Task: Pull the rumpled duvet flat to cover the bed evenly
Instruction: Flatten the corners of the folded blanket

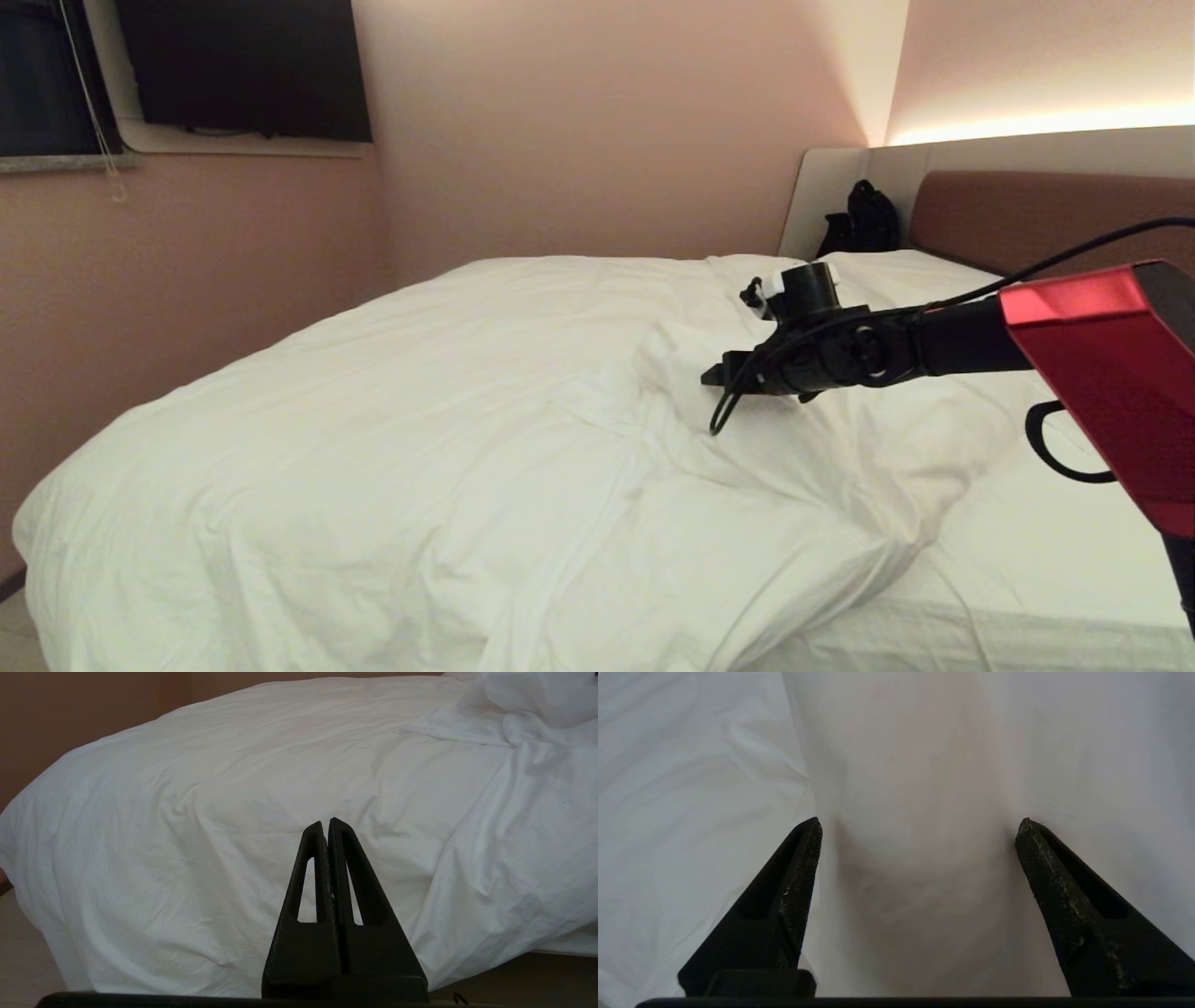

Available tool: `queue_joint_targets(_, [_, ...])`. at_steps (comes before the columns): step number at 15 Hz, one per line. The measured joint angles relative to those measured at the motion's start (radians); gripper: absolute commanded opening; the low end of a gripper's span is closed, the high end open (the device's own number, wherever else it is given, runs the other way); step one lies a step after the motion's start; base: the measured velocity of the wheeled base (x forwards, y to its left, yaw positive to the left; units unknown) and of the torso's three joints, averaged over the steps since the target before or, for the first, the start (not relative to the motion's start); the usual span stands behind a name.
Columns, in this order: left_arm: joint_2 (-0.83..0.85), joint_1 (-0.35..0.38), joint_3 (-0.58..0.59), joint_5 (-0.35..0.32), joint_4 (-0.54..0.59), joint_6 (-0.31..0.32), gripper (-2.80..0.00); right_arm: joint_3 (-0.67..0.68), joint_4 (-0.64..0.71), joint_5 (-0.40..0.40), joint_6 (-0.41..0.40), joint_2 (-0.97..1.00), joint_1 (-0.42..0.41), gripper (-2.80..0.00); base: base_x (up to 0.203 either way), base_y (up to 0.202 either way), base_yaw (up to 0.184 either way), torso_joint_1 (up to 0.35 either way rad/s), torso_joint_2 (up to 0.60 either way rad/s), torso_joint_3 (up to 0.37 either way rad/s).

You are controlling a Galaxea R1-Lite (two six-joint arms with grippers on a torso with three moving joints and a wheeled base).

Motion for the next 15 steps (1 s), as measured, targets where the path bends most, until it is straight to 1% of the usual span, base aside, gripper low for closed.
queue_joint_targets(3, [0.0,0.0,0.0,0.0,0.0,0.0,-2.8,-0.049,0.003,-0.024,-0.026,0.074,0.001,0.0,0.0,0.0,0.0,0.0,0.0,0.0])
queue_joint_targets(7, [0.0,0.0,0.0,0.0,0.0,0.0,-2.8,-0.1,0.004,-0.098,-0.074,0.187,-0.007,0.0,0.0,0.0,0.0,0.0,0.0,0.0])
queue_joint_targets(12, [0.0,0.0,0.0,0.0,0.0,0.0,-2.8,-0.125,0.019,-0.149,-0.095,0.256,-0.027,0.0,0.0,0.0,0.0,0.0,0.0,0.0])
queue_joint_targets(13, [0.0,0.0,0.0,0.0,0.0,0.001,-2.8,-0.127,0.025,-0.151,-0.095,0.261,-0.031,-1.67,0.0,0.0,0.0,0.0,0.0,0.0])
queue_joint_targets(14, [0.0,0.0,0.0,0.0,0.0,0.0,-2.8,-0.127,0.029,-0.151,-0.095,0.263,-0.033,-2.8,0.0,0.0,0.0,0.0,0.0,0.0])
queue_joint_targets(15, [0.0,0.0,0.0,0.0,0.0,0.001,-2.8,-0.125,0.029,-0.151,-0.094,0.261,-0.037,-2.8,0.0,0.0,0.0,0.0,0.0,0.0])
